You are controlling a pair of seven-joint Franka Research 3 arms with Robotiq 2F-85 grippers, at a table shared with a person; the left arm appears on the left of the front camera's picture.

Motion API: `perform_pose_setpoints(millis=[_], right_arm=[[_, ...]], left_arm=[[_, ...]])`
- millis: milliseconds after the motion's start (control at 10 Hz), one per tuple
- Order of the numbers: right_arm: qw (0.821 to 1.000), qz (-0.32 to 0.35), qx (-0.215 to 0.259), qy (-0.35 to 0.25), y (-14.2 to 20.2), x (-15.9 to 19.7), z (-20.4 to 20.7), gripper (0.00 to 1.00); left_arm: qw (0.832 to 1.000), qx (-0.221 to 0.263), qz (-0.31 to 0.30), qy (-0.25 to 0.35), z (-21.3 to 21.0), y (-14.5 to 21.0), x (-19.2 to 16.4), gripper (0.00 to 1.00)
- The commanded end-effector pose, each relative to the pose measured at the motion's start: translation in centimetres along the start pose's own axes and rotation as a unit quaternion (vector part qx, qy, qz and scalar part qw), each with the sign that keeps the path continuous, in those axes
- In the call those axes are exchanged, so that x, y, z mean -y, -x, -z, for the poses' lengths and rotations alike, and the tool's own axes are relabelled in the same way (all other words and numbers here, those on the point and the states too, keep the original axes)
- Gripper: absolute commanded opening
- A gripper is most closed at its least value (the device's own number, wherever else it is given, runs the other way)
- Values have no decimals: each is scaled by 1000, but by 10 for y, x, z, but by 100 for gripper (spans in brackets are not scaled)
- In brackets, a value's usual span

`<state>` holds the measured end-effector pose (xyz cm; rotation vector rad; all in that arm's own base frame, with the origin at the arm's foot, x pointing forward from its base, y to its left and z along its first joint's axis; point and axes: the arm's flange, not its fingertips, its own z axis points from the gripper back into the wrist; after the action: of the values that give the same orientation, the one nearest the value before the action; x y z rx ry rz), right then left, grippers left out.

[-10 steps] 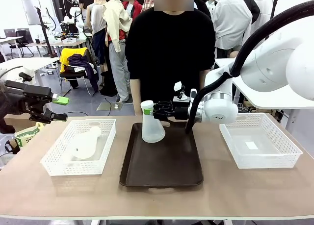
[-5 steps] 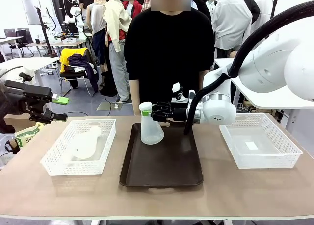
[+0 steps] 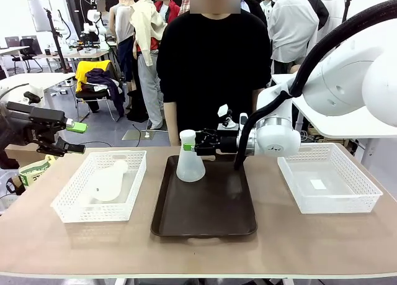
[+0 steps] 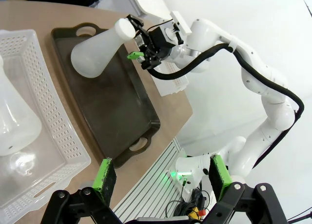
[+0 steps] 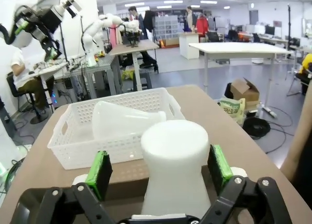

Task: Prepare the laboratory tools.
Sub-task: Place the picked Big flask upright in the Handle tray as instructed by the person.

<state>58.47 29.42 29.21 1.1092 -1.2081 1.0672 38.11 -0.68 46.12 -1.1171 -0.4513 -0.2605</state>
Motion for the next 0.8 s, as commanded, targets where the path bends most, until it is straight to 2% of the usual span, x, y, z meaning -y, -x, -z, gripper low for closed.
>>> perform_pose_setpoints(millis=[0, 400, 500, 600, 700], right_arm=[[999, 16, -46, 19, -1, -8, -6, 100], [994, 28, -99, 42, -4, -13, -21, 100], [992, 57, -103, 45, -11, -13, -21, 100], [996, 17, -75, 41, 3, -8, -21, 100], [996, 17, -75, 41, 3, -8, -21, 100]], left_arm=[[1000, 5, 0, 8, -1, -1, 0, 100], [1000, 5, 0, 8, -1, -1, 0, 100], [1000, 5, 0, 8, -1, -1, 0, 100], [1000, 5, 0, 8, -1, -1, 0, 100], [1000, 5, 0, 8, -1, -1, 0, 100]])
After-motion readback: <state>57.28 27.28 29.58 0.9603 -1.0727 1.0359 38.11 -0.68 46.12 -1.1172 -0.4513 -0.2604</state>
